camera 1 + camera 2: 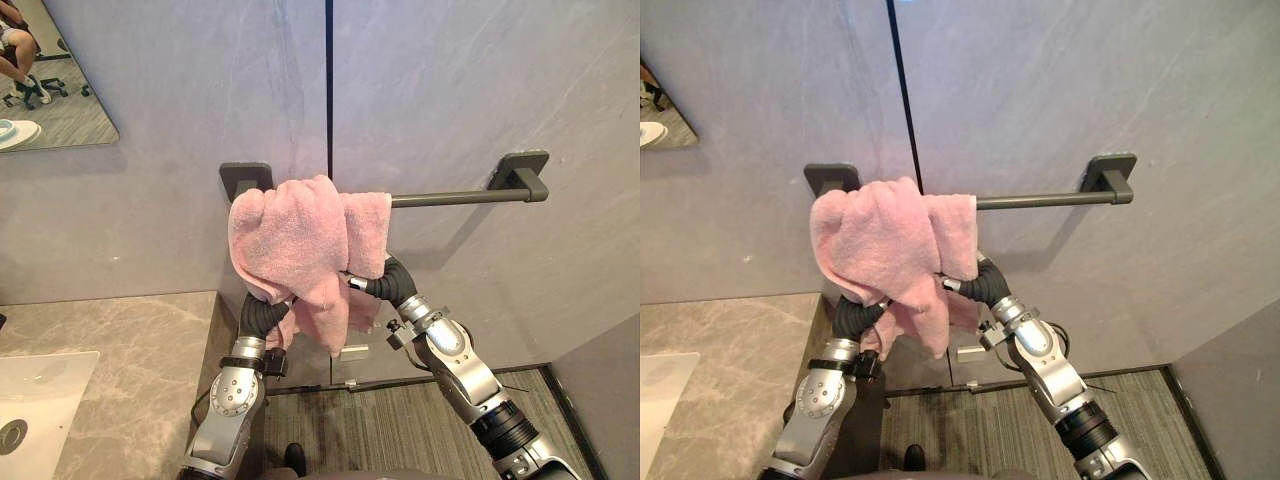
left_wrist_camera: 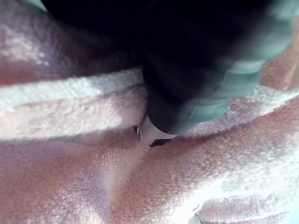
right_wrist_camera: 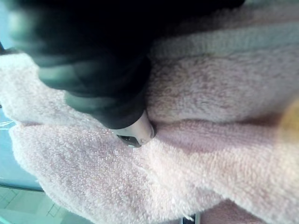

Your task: Organize washtable

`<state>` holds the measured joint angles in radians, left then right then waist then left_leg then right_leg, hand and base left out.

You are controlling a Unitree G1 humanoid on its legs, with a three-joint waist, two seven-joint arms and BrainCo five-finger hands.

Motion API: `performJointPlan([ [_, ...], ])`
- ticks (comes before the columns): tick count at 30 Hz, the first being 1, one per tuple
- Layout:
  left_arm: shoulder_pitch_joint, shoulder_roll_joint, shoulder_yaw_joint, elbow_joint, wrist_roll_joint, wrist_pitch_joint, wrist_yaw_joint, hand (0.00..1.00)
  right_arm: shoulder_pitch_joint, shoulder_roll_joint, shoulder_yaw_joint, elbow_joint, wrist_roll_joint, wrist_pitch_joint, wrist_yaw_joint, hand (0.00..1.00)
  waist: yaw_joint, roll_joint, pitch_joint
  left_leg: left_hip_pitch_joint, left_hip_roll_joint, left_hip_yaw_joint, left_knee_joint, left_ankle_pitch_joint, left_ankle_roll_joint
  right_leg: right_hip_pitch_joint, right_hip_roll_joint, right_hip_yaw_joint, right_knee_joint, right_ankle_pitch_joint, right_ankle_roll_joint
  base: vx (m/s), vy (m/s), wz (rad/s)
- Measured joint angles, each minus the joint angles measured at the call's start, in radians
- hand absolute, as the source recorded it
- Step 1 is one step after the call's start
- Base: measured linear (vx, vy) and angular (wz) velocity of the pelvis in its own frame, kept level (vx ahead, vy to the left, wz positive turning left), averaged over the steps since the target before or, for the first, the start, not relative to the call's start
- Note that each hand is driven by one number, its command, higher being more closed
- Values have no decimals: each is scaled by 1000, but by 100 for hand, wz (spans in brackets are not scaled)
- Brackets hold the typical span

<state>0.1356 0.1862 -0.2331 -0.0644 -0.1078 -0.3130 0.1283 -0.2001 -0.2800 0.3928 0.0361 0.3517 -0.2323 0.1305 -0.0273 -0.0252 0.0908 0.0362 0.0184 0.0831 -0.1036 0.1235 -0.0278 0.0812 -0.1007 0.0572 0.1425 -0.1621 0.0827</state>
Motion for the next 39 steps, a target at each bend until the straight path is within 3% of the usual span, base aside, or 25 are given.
performJointPlan([
  [16,2,-5,10,0,1,-3,-23,100,62,15,-159,-5,0,-24,-20,100,-12,-16,5,0,1,8,0,2,1,0,0,5,-9,11,1,0,0,-1],
  [39,-1,-64,10,-2,4,-6,-74,100,122,52,-269,-30,-9,-25,-18,100,-14,-16,5,-6,1,9,0,-1,-2,1,-1,5,-26,18,4,0,0,0],
])
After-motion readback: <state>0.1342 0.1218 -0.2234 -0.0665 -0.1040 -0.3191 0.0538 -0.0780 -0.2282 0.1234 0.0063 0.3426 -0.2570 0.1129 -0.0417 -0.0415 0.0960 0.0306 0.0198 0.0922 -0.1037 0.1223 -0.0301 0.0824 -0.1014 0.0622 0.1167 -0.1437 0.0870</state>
